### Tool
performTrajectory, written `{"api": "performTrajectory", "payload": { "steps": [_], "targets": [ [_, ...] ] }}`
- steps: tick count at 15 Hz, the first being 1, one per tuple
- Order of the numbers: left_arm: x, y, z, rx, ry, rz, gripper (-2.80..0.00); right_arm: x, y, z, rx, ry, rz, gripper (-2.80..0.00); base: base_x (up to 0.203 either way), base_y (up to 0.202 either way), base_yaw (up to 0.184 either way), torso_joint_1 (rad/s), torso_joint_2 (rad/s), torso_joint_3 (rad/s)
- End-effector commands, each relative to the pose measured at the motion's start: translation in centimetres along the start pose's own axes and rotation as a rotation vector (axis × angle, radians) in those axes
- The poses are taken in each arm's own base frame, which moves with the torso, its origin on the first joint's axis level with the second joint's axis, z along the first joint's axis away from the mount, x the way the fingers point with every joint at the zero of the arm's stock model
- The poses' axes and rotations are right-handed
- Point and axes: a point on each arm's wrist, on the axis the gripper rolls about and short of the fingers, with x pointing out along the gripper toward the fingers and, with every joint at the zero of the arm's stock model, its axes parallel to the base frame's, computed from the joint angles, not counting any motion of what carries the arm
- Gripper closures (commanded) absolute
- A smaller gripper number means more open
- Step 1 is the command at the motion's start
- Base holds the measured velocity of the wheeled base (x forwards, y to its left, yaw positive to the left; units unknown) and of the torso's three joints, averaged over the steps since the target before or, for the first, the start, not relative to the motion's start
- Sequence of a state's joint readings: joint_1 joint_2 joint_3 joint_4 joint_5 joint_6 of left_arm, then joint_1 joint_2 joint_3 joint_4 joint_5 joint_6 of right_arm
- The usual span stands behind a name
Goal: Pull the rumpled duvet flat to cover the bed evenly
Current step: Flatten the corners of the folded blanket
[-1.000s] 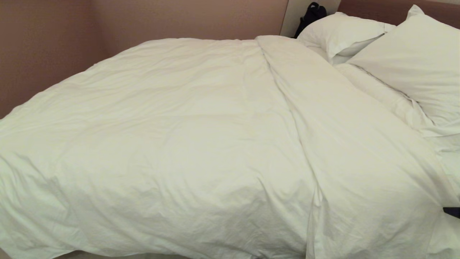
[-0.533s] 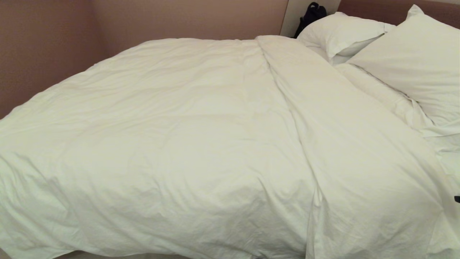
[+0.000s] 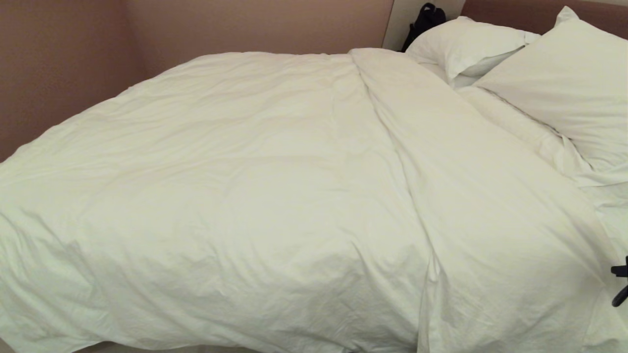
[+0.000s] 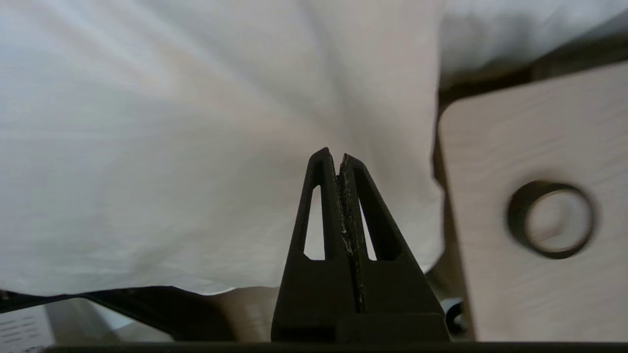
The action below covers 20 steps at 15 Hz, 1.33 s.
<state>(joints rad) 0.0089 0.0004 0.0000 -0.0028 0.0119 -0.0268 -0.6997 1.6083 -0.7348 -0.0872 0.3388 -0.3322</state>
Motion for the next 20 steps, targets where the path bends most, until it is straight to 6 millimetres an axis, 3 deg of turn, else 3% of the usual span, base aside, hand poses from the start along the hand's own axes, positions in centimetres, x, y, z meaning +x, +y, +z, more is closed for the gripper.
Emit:
{"api": "performTrajectory", "payload": {
  "steps": [1, 8, 13, 15, 18, 20],
  "targets": [
    [0.0, 0.0, 0.0, -0.001, -0.001, 0.001, 0.00, 2.8, -0.3, -1.2, 0.069, 0.060, 0.016, 0.00, 0.000, 0.000, 0.000, 0.000, 0.00, 0.000],
    [0.0, 0.0, 0.0, -0.001, -0.001, 0.001, 0.00, 5.6, 5.3, -2.2, -0.082, 0.112, 0.102, 0.00, 0.000, 0.000, 0.000, 0.000, 0.00, 0.000],
    [0.0, 0.0, 0.0, -0.001, -0.001, 0.001, 0.00, 5.5, 7.1, -3.5, -0.129, 0.093, 0.119, 0.00, 0.000, 0.000, 0.000, 0.000, 0.00, 0.000],
    [0.0, 0.0, 0.0, -0.001, -0.001, 0.001, 0.00, 4.9, 7.1, -3.3, -0.132, 0.068, 0.112, 0.00, 0.000, 0.000, 0.000, 0.000, 0.00, 0.000],
    [0.0, 0.0, 0.0, -0.001, 0.000, 0.001, 0.00, 1.6, 6.8, -2.0, -0.143, -0.055, 0.067, 0.00, 0.000, 0.000, 0.000, 0.000, 0.00, 0.000],
    [0.0, 0.0, 0.0, -0.001, -0.001, 0.001, 0.00, 0.1, 6.6, -2.2, -0.138, -0.060, 0.030, 0.00, 0.000, 0.000, 0.000, 0.000, 0.00, 0.000]
  ]
}}
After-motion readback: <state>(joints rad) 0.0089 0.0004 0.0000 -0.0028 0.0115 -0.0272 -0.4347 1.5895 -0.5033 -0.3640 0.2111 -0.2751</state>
